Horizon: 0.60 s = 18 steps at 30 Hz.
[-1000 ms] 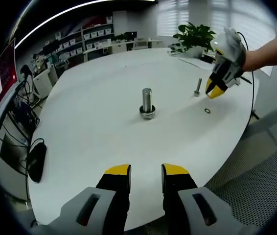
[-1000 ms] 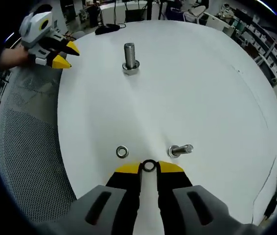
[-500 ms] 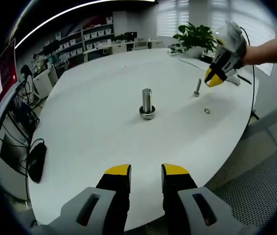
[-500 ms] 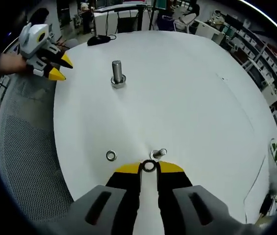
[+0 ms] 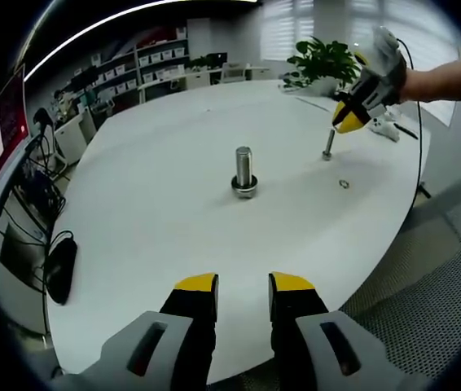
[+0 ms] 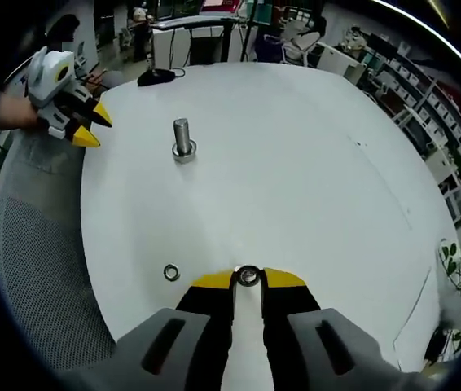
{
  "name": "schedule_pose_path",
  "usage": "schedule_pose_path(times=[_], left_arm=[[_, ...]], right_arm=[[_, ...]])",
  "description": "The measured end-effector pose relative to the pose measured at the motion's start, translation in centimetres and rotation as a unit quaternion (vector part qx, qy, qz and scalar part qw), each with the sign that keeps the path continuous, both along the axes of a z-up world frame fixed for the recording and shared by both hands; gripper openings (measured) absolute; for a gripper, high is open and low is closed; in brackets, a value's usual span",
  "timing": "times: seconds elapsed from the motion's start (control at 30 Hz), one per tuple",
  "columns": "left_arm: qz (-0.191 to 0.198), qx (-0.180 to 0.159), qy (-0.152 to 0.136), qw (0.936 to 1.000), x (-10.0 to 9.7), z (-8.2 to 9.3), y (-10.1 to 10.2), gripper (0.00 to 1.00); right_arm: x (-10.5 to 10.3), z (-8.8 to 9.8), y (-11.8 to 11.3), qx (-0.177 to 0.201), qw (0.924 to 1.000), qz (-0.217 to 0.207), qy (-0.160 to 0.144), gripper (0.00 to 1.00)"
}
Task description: Place the washer onto the threaded stud by aligning its center hole with the stud, sliding it down to the base, and recovering from edge contact or off-axis alignment until the washer reaches the visible bottom stop.
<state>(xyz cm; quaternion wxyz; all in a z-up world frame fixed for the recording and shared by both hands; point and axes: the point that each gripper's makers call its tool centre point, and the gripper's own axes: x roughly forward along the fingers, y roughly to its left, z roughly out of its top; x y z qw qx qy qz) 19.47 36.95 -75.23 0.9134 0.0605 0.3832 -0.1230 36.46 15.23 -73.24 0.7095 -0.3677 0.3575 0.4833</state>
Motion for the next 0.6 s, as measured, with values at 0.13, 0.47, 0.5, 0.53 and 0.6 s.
schedule_pose_path(times=[0.13, 0.47, 0.5, 0.53, 0.6], left_arm=[[0.001, 0.000, 0.000, 1.0000, 0.0, 0.0, 0.1, 0.23], [0.001, 0.000, 0.000, 1.0000, 0.0, -0.1, 0.0, 0.23], [0.000, 0.001, 0.000, 1.0000, 0.0, 0.0, 0.0, 0.23], [0.000, 0.001, 0.001, 1.0000, 0.0, -0.1, 0.0, 0.23], [0.001, 0.001, 0.002, 1.0000, 0.0, -0.1, 0.0, 0.23]], right_arm=[[0.2, -0.2, 0.1, -0.003, 1.0000, -0.001, 0.003, 0.14], [0.2, -0.7, 0.2, -0.012, 0.9999, 0.004, 0.012, 0.14], [0.3, -0.9, 0.2, -0.014, 0.9998, 0.005, 0.012, 0.14], [0.3, -1.1, 0.1, -0.016, 0.9998, 0.005, 0.014, 0.14], [0.5, -1.4, 0.1, -0.019, 0.9996, 0.003, 0.019, 0.14]])
